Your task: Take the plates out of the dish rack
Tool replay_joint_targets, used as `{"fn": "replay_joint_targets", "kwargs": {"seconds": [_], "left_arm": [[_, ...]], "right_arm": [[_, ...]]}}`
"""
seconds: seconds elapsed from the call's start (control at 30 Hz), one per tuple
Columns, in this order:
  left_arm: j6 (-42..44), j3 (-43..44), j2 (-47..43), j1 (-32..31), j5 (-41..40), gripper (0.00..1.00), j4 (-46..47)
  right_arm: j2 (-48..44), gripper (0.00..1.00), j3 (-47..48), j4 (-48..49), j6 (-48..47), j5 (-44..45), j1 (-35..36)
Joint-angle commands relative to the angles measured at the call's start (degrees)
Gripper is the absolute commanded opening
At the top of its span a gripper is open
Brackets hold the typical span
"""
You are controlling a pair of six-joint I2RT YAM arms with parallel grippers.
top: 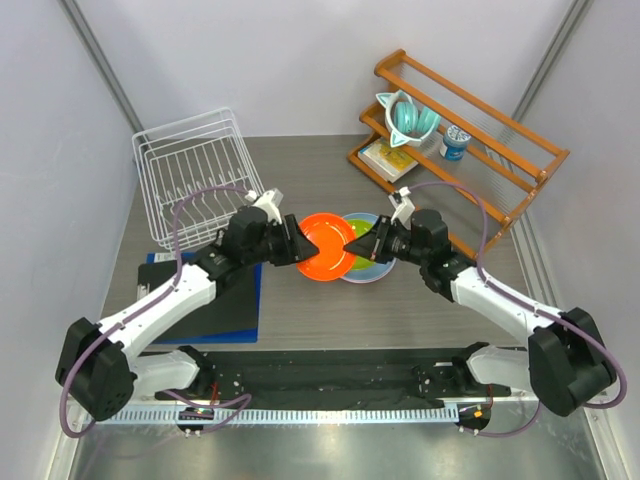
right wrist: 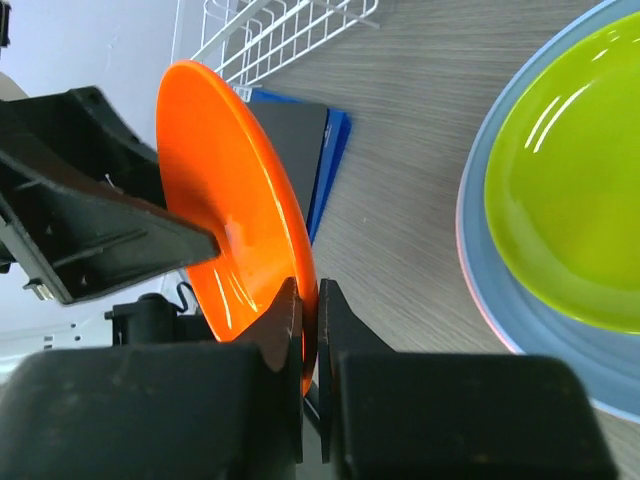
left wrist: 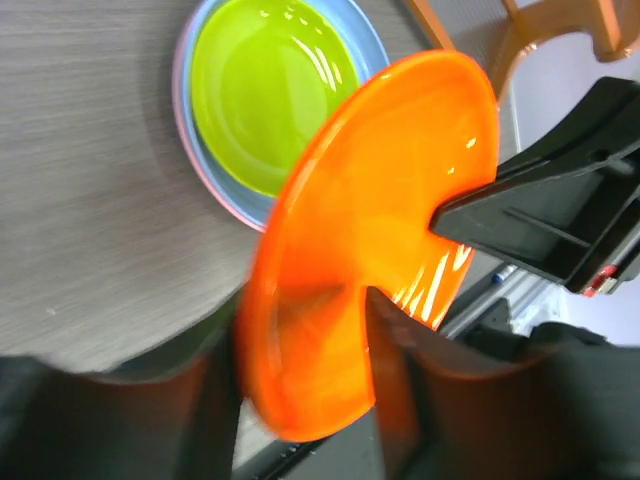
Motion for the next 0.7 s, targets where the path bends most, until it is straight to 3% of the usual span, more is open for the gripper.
{"fn": "replay_joint_targets", "kwargs": {"seconds": [0.0,0.03,0.13,0.27,0.47,0.67], "left_arm": [[2.6,1.4,-0.7,-2.0,-2.3,0.76,2.5],[3.2,1.9,-0.9,-1.9,-3.7,0.89,-0.1],[5.5,3.2,-2.4,-2.0,-12.1,0.99,-4.4],[6.7,2.6,-7.0,-2.0,-22.3,1.00,-10.7],[7.8,-3.5,-17.6,-1.9,-33.7,1.00,-11.6],[9.3,-7.2,-23.4,-2.0,-39.3,1.00,-11.8]], "right_arm": [[-3.7,0.01,0.4,-3.2,-2.5,7.0,1.3],[-4.5,0.01,0.7,-4.6,-2.8,8.6,1.3],[-6.1,0.01,1.8,-10.0,-4.1,14.7,1.0],[-4.5,0.01,2.9,-14.3,-5.2,19.8,-0.4],[1.8,0.01,5.8,-16.5,-7.3,22.7,-2.9],[8.4,0.01,10.4,-16.4,-10.1,21.3,-7.3]]}}
